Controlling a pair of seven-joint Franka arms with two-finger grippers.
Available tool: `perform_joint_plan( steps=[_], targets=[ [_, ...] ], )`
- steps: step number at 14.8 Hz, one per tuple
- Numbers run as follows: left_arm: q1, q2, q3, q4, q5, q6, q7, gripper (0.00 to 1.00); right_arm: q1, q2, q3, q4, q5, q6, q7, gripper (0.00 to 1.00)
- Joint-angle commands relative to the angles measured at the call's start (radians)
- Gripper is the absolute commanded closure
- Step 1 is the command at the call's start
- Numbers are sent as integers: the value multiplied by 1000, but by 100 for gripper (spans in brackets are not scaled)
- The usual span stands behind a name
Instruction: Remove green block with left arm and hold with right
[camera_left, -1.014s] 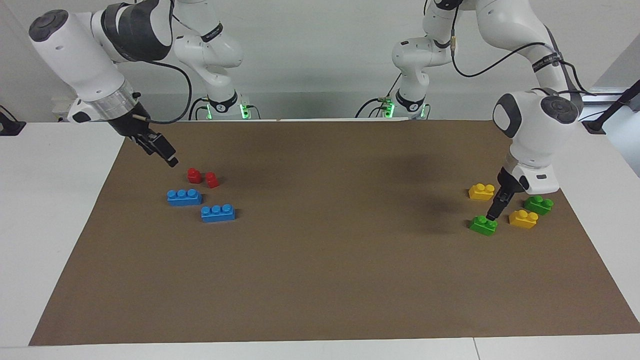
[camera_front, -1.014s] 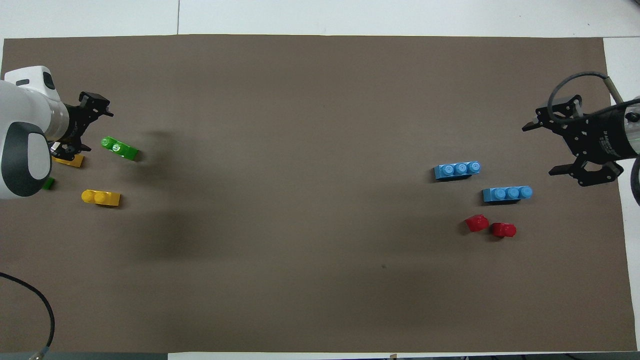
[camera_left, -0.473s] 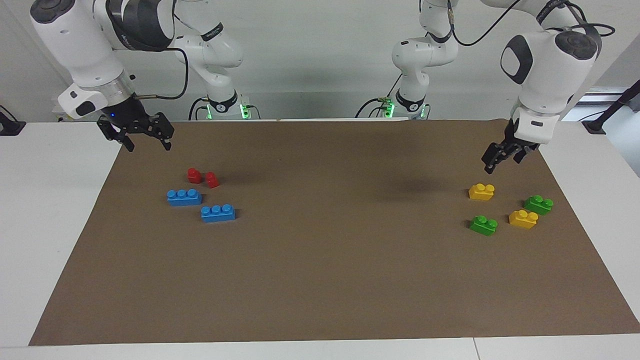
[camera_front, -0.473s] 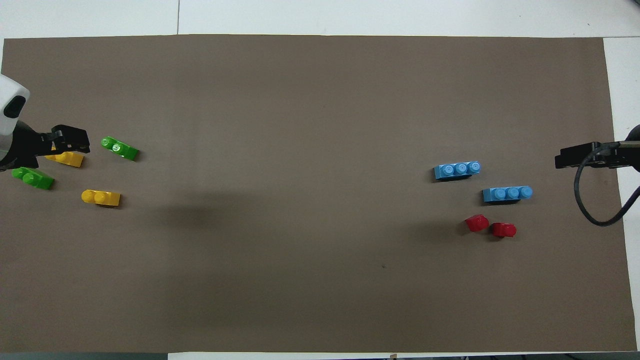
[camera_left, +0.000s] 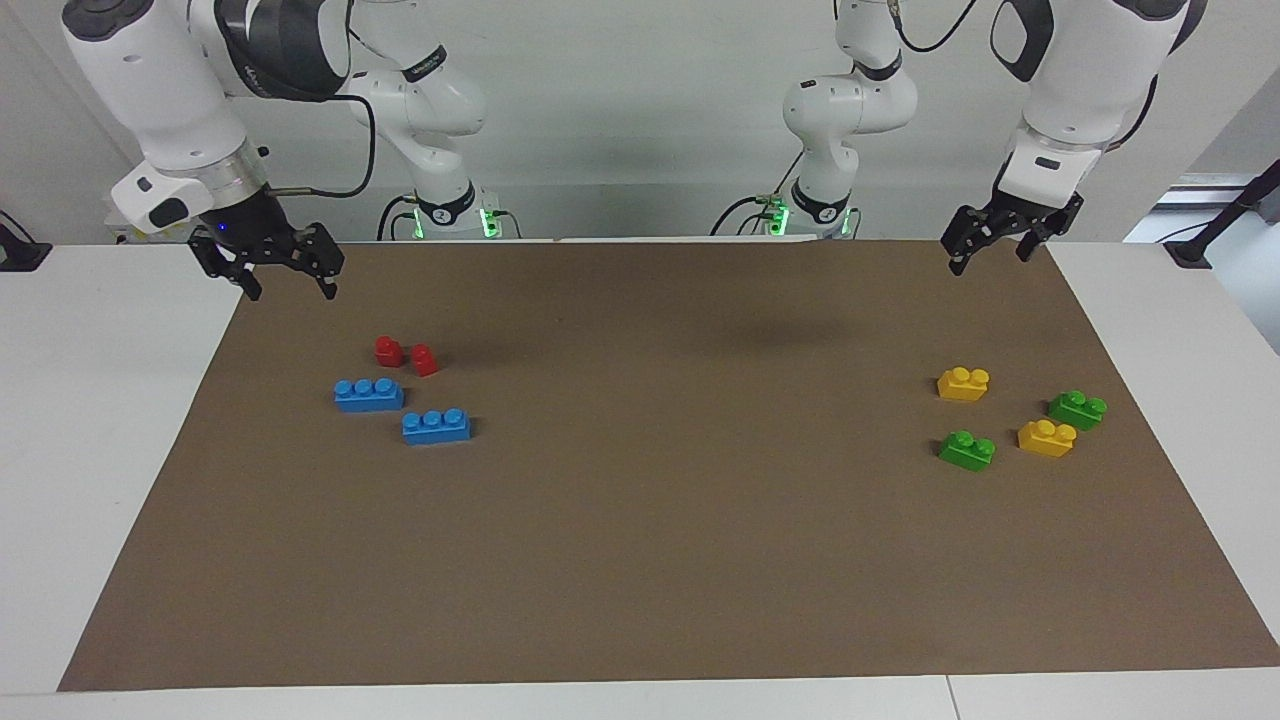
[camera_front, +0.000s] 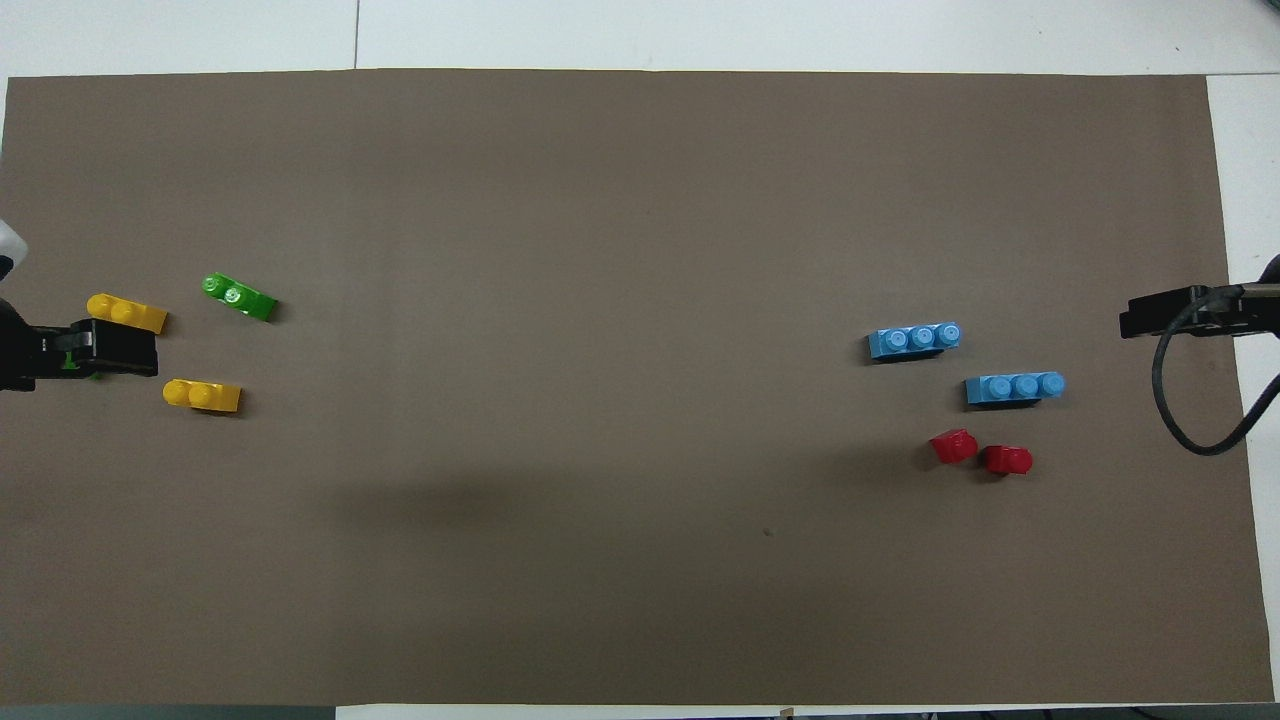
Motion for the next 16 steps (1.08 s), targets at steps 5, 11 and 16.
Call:
perform_joint_plan(
  steps=[5,11,16],
  targets=[
    [-5,8,9,22,-63,-27,63,0,11,-4,6,13,-21,-70,-22,0],
    [-8,7,8,18,-69,-21,59,0,11,4,6,39,-15,-100,-22,0],
    [-12,7,3,13,-75,8,100,0,11,4,6,42,-15,-114,-22,0]
  ],
)
